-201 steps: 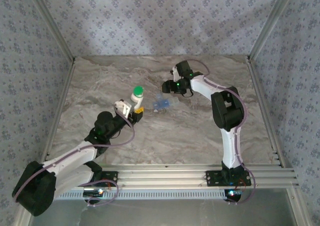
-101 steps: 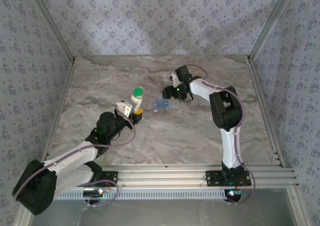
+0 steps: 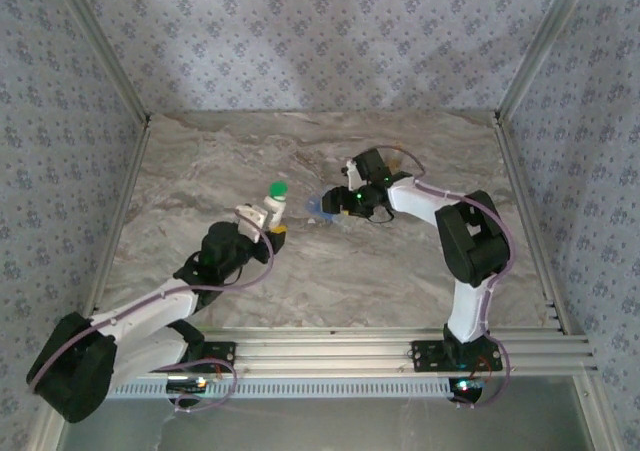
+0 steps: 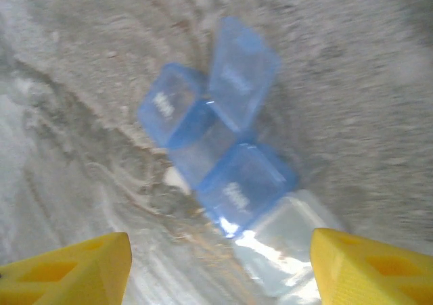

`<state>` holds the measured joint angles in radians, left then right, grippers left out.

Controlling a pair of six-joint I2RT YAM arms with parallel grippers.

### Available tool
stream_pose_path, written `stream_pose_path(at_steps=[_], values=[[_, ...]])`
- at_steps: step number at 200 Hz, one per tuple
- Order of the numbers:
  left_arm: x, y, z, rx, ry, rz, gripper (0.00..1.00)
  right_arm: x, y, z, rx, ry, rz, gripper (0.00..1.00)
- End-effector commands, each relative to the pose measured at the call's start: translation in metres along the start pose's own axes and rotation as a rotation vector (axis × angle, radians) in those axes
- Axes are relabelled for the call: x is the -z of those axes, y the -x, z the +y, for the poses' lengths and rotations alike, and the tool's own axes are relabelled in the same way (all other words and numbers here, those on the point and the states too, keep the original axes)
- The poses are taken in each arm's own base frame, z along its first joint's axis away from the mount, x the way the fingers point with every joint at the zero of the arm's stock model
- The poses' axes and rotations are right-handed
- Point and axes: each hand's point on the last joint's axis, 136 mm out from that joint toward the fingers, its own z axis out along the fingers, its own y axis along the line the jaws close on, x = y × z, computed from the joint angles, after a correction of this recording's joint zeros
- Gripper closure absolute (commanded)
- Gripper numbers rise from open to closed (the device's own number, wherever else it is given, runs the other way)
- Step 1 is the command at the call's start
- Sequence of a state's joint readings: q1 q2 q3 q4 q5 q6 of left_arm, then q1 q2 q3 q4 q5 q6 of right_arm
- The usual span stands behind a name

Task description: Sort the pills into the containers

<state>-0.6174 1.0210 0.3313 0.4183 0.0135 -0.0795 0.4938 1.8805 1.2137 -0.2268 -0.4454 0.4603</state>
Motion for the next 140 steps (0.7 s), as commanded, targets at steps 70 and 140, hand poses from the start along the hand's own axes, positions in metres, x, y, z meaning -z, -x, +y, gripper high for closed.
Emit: stream_pose_path(at_steps=[70, 140], values=[[-0.030, -0.010, -0.027, 0.079, -0.131, 0.170, 1.00, 0.060, 0.018, 0.000, 0.024, -0.025, -0.114, 0.28], [-0.047, -0.022, -0.034, 0.039, -0.167, 0.326, 1.00, 0.082, 0.020, -0.042, -0.054, -0.127, -0.196, 0.29]])
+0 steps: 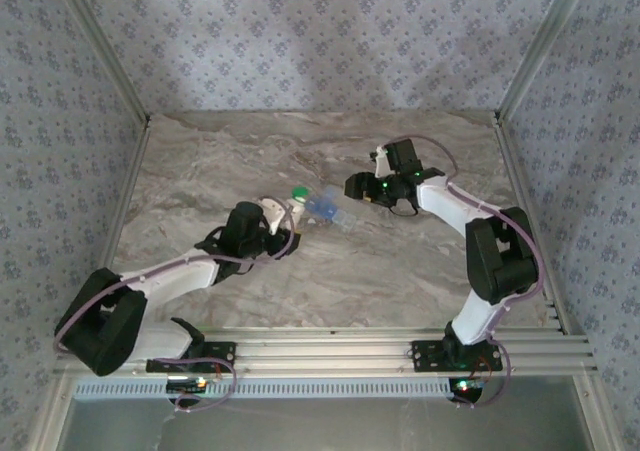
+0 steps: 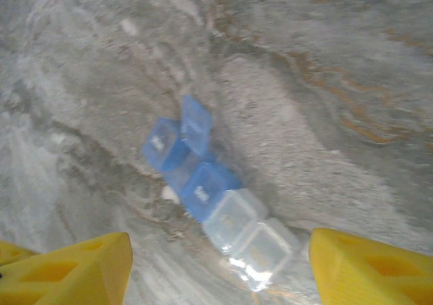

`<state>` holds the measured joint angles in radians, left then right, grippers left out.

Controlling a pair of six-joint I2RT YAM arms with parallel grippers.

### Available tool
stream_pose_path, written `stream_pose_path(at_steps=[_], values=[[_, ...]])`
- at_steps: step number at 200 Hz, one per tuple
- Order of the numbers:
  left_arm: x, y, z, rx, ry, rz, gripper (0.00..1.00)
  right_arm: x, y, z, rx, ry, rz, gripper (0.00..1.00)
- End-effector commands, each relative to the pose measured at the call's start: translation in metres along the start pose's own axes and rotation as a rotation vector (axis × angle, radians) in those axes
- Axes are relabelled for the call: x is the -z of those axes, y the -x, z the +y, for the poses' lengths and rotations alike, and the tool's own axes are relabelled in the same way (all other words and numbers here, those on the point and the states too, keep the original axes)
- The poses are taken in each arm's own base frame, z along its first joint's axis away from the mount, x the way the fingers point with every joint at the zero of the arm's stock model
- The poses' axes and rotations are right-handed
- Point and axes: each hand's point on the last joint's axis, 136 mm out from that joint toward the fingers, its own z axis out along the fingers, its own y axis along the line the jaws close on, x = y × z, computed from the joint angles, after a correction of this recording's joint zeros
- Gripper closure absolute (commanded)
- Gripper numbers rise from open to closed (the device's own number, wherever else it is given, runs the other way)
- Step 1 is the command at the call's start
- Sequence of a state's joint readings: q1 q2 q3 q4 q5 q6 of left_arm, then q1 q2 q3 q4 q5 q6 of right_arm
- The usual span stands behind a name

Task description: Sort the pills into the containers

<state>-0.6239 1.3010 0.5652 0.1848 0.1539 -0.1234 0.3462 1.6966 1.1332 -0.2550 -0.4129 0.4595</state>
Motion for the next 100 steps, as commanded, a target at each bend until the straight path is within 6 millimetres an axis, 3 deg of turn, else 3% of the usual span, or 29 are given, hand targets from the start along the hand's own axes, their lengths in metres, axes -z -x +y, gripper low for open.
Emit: stream_pose_path(at_steps=[1, 24, 72, 100], values=[[-0.005, 0.008, -0.010, -0.031, -0.047, 0.039, 1.00, 0.012, -0.005, -0.009, 0.027, -0.071, -0.042, 0.29], [-0.017, 0.004, -0.011, -0.036, -0.060, 0.104, 1.00, 0.003, -0.012, -0.019, 0.037, -0.073, -0.062, 0.29], [-0.040, -0.004, -0.012, -0.025, -0.081, 0.199, 1.00, -0.034, -0.019, -0.009, 0.032, 0.089, -0.003, 0.29], [-0.047, -0.005, -0.011, -0.012, -0.080, 0.221, 1.00, -0.051, -0.022, -0.014, 0.023, 0.094, 0.018, 0.30]])
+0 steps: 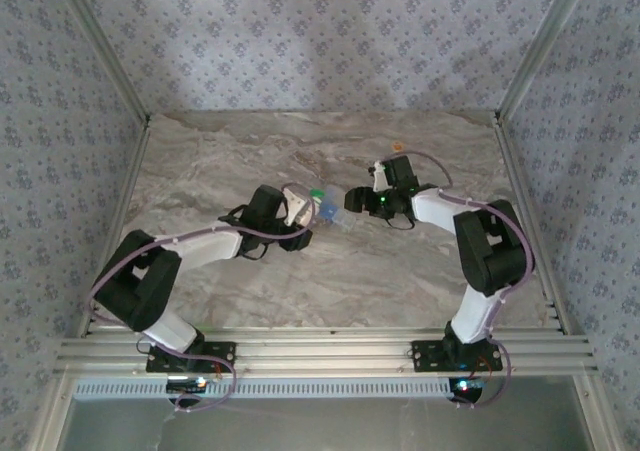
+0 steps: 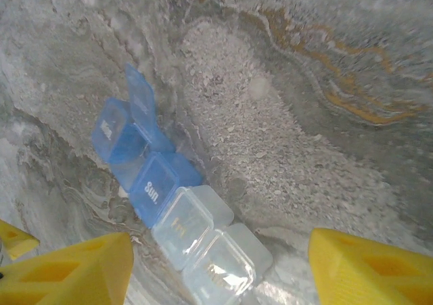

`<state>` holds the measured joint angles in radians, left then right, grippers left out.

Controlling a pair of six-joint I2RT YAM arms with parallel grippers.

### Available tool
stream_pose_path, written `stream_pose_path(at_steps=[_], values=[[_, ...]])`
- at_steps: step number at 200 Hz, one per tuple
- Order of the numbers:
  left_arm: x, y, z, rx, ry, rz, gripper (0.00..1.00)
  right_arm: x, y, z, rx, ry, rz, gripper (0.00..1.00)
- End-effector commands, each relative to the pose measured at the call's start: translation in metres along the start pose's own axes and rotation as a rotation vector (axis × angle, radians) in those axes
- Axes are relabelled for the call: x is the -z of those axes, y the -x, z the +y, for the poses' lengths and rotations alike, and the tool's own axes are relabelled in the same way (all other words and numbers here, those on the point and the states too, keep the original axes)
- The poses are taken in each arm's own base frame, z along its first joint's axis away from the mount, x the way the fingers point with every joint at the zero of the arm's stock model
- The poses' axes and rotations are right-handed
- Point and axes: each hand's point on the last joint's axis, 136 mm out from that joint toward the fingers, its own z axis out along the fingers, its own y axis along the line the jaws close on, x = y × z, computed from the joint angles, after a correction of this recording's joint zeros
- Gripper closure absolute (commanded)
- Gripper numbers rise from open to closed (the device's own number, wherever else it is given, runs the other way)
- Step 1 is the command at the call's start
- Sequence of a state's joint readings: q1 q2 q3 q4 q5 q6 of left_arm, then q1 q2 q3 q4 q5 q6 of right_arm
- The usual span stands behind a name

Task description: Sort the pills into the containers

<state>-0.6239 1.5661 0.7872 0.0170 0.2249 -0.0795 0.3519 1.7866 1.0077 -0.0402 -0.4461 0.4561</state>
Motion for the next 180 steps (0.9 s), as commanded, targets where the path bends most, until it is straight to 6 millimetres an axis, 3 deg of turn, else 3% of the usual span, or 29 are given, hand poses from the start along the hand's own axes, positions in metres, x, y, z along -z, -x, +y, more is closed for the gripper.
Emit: stream_pose_path(at_steps=[1, 59, 118, 180], values=[[-0.001, 0.008, -0.007, -0.011, -0.029, 0.010, 1.00, -0.012, 0.004, 0.008, 0.016, 0.063, 0.000, 0.30], [-0.012, -0.005, -0.002, -0.001, -0.021, 0.145, 1.00, -0.025, -0.016, 0.032, 0.008, 0.164, 0.072, 0.30], [-0.016, -0.004, 0.003, -0.002, -0.005, 0.269, 1.00, -0.006, -0.003, 0.002, -0.119, 0.134, 0.005, 0.30], [-0.012, -0.008, 0.012, -0.014, 0.044, 0.370, 1.00, 0.010, 0.003, -0.007, -0.159, 0.119, -0.046, 0.30]])
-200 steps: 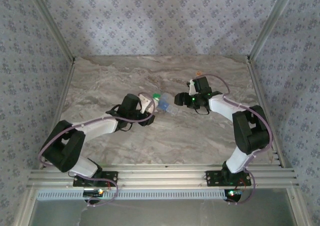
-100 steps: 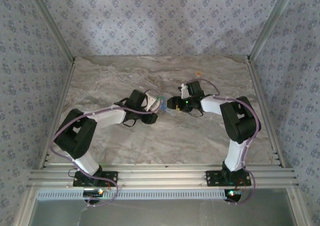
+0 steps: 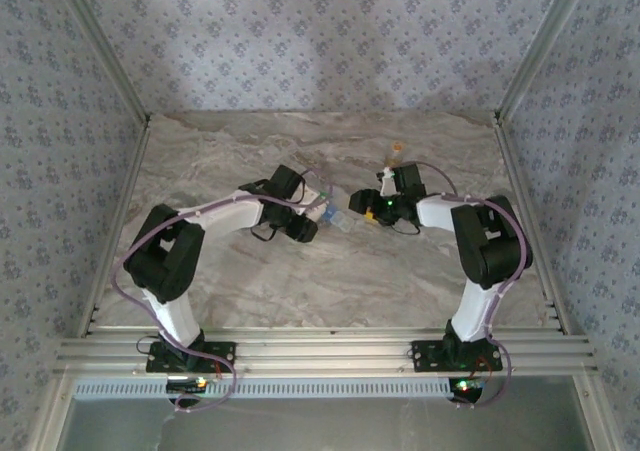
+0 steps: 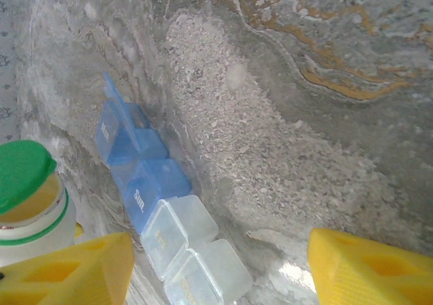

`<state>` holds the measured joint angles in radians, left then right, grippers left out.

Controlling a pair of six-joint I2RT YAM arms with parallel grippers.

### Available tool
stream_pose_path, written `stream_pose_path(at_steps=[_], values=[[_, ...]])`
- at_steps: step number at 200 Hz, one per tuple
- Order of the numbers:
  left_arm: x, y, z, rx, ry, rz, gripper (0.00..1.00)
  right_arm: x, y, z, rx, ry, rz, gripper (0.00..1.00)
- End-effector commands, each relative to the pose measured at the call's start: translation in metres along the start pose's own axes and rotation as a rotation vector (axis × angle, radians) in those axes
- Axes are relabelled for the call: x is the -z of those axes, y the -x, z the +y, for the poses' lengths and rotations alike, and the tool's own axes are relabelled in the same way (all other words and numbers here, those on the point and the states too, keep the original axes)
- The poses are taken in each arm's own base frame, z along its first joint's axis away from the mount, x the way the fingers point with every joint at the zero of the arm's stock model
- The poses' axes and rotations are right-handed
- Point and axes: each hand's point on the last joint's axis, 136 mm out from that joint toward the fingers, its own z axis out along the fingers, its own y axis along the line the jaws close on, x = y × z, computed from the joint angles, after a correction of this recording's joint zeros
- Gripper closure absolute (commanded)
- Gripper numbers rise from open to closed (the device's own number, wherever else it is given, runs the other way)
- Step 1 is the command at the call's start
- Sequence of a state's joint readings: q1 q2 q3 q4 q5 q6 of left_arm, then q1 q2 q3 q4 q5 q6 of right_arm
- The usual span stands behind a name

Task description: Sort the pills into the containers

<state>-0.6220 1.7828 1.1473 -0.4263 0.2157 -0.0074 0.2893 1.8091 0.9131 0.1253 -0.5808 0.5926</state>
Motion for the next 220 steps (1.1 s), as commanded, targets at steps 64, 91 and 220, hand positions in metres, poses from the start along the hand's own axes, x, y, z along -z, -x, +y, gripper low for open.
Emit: stream_pose_path(at_steps=[64, 91, 220], values=[[0.010, -0.008, 0.013, -0.045, 0.068, 0.171, 1.00, 0.014, 0.005, 0.011, -0.005, 0.017, -0.038, 0.30], [0.012, -0.008, 0.017, -0.062, 0.073, 0.210, 1.00, 0.017, 0.006, 0.010, 0.003, 0.005, -0.048, 0.30], [0.019, 0.000, 0.027, -0.131, 0.099, 0.342, 1.00, 0.016, 0.003, 0.011, 0.003, 0.004, -0.037, 0.30]])
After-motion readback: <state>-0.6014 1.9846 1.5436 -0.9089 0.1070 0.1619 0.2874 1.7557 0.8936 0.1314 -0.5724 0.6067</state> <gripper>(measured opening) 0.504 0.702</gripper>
